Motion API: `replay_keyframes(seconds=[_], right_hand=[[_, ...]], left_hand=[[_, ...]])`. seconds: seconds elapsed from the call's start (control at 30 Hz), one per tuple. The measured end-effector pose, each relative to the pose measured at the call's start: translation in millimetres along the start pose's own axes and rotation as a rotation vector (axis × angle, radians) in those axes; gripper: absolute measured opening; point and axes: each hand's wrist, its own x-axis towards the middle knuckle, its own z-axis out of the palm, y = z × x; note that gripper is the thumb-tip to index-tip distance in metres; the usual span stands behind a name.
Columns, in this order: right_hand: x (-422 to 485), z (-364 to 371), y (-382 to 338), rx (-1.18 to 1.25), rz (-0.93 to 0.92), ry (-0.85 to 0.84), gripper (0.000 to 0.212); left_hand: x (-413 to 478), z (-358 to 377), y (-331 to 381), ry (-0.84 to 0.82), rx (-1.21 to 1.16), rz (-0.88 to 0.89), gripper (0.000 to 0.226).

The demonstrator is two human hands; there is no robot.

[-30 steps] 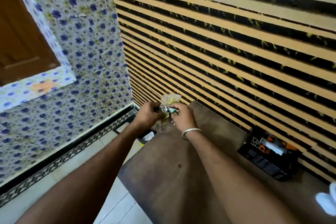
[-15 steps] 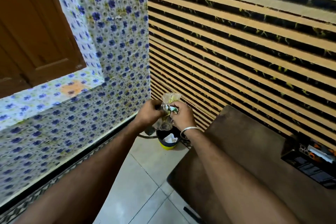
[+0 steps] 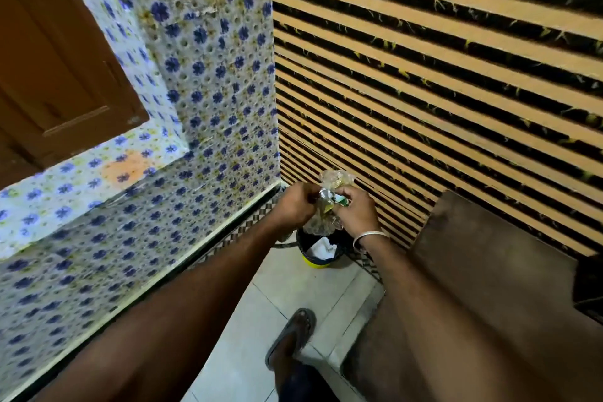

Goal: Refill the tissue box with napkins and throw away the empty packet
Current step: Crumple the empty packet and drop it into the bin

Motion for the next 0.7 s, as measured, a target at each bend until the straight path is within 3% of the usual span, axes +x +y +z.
replay_keyframes(seconds=[0.2,0.5,0.7], right_hand=[[83,18,15,0.094,0.092,-0.089,0.024],[168,34,58,0.087,0.267,-0.187,0.038],[213,74,121,-0.051,0.312,-0.221,0.035]], left_hand=[[101,-8,-23,-0.003,0.212,0.037,0.005],[215,10,-62,-0.136,0.356,0.011,0.01],[279,54,-134,-0.189,0.311,-0.106,0.016]])
